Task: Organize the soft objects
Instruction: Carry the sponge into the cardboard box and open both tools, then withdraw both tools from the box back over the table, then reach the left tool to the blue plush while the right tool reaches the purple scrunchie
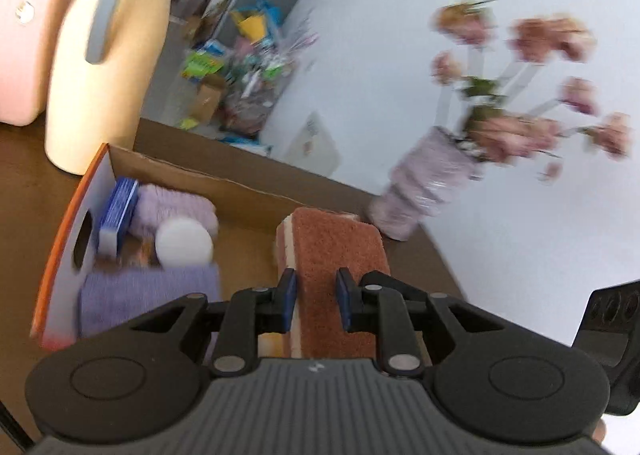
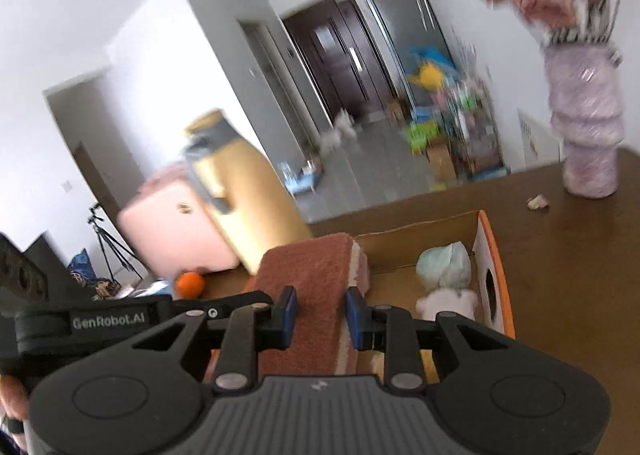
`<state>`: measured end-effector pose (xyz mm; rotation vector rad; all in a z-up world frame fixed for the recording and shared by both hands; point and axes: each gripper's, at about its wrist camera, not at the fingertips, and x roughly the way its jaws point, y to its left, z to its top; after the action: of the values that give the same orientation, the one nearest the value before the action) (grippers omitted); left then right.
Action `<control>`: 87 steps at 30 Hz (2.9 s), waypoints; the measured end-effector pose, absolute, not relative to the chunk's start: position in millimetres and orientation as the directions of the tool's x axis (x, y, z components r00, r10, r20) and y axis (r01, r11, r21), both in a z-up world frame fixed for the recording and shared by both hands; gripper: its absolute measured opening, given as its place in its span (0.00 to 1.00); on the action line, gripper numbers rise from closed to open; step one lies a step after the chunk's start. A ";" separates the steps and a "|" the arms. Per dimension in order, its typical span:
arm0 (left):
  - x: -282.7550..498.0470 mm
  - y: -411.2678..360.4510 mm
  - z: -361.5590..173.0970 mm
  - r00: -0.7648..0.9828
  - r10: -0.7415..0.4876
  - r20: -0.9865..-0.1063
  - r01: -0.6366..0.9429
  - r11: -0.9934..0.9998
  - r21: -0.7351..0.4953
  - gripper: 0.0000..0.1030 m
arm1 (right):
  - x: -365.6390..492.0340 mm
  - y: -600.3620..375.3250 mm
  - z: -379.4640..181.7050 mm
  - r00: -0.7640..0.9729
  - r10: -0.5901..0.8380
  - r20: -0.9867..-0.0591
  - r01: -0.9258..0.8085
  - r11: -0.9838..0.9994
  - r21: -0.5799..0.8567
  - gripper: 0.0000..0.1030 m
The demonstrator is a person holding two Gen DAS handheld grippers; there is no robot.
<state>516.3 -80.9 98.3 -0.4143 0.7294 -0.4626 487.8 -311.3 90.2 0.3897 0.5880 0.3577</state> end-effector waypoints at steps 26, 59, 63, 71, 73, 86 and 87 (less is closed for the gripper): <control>630.1 -106.7 62.3 0.662 -0.335 -0.670 0.198 0.941 -0.275 0.24 | 617.8 -295.5 62.7 0.745 0.257 -0.615 -0.165 0.965 0.203 0.24; 208.4 -14.8 25.5 0.916 -0.063 -0.397 0.113 0.988 0.103 0.76 | 195.2 -291.4 5.3 0.898 0.175 -0.404 -0.150 0.984 0.094 0.64; 169.9 -5.2 5.5 0.886 -0.089 -0.456 0.125 0.991 0.049 0.76 | 153.1 -288.6 -15.5 0.884 0.177 -0.432 -0.138 0.983 0.121 0.64; 162.7 -10.7 10.0 0.892 -0.118 -0.436 0.152 0.987 0.044 0.76 | 144.9 -289.0 -17.5 0.877 0.191 -0.442 -0.138 0.979 0.148 0.64; 169.8 -12.1 7.4 0.884 -0.118 -0.451 0.153 0.987 0.042 0.76 | 154.9 -286.0 -17.0 0.873 0.200 -0.445 -0.150 0.978 0.145 0.64; 285.2 -36.5 15.6 0.872 -0.119 -0.474 0.153 0.988 0.033 0.70 | 311.0 -224.6 -19.7 0.857 0.160 -0.491 -0.195 0.980 -0.022 0.74; 294.5 -38.1 16.0 0.872 -0.124 -0.474 0.155 0.988 0.027 0.70 | 323.7 -220.3 -22.1 0.854 0.162 -0.494 -0.202 0.979 -0.028 0.73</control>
<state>294.5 -38.1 16.0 0.0650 0.4914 -0.1457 323.7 -220.3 -22.1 -0.0797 0.5125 0.1918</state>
